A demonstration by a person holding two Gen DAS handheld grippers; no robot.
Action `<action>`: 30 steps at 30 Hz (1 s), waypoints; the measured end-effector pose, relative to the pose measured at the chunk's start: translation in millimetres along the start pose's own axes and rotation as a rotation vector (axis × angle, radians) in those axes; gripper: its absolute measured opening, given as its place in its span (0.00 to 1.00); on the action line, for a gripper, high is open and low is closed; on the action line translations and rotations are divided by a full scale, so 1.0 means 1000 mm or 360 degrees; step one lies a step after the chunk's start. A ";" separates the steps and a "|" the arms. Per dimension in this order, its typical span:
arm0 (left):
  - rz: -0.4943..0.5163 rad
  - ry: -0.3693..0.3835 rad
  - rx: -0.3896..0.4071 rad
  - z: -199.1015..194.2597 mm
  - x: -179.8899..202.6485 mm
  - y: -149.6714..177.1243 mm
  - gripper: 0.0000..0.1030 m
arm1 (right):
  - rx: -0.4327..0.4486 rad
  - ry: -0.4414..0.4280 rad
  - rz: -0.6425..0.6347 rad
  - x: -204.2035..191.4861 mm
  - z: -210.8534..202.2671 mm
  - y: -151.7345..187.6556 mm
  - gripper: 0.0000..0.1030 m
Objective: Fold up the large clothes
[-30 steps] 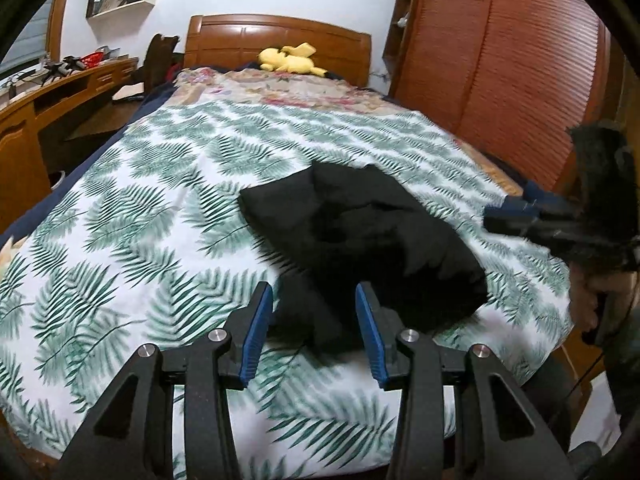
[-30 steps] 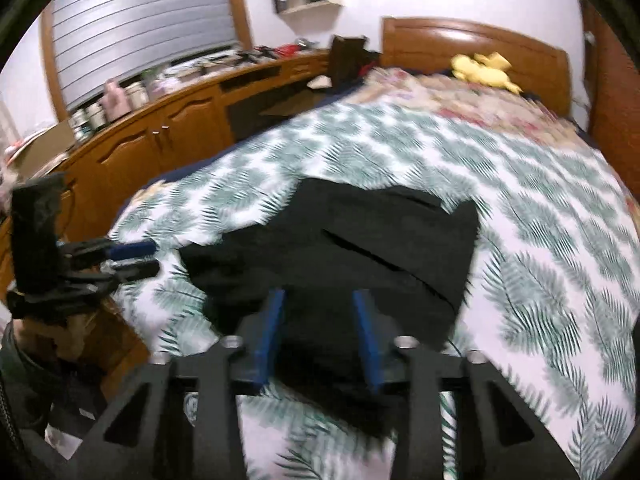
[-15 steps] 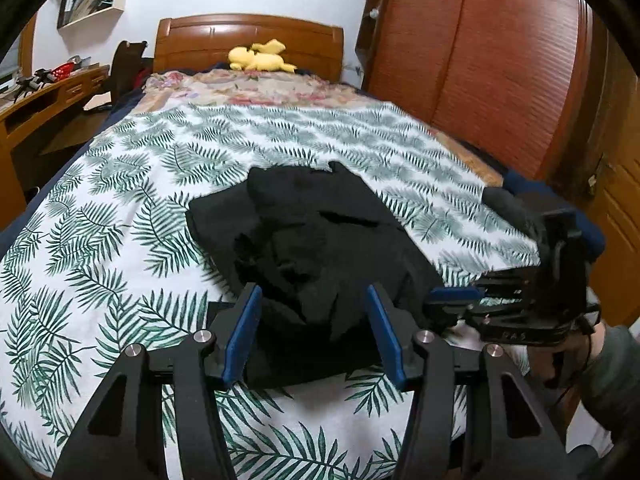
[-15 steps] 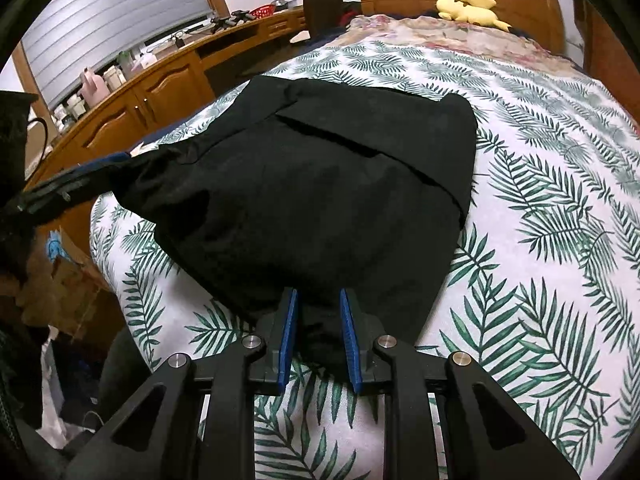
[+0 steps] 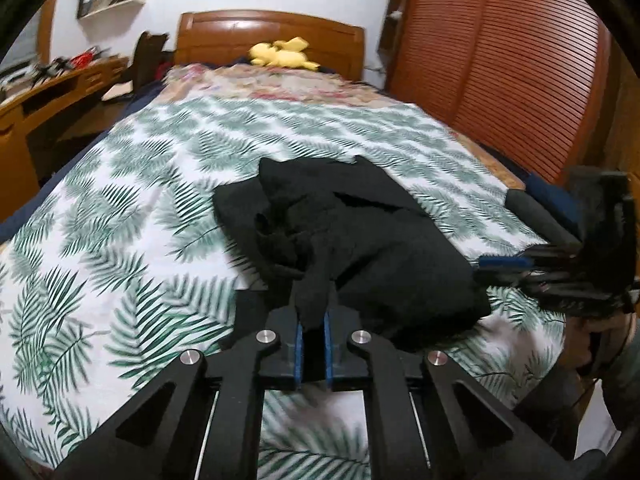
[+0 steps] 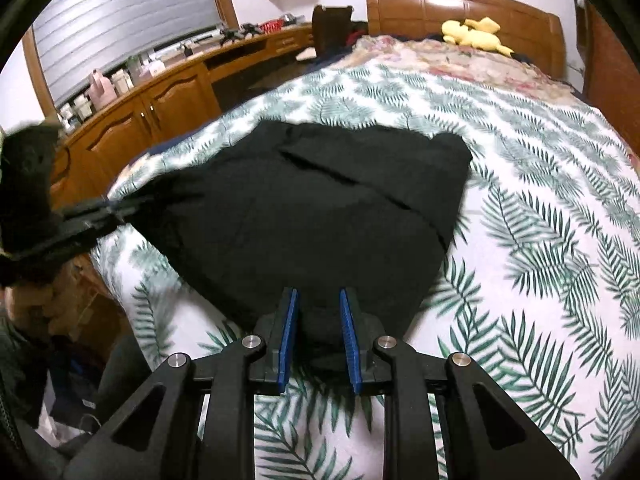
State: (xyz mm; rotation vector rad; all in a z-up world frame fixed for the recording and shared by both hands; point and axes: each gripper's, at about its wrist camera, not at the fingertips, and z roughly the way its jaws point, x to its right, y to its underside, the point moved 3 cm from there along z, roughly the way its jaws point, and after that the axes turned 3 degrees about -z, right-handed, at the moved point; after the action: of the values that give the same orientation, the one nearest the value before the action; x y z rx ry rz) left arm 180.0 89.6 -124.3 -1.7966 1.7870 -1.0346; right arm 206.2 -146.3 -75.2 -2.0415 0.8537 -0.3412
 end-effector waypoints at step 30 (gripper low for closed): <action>-0.0024 -0.0146 -0.0038 -0.015 -0.031 0.009 0.74 | -0.0097 0.0184 -0.0097 0.083 0.069 -0.070 0.27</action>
State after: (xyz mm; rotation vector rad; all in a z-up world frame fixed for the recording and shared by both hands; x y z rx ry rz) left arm 166.1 121.9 -128.0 -1.8435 1.7411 -0.9248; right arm 334.2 -133.4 -64.5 -2.1244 0.8823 -0.4760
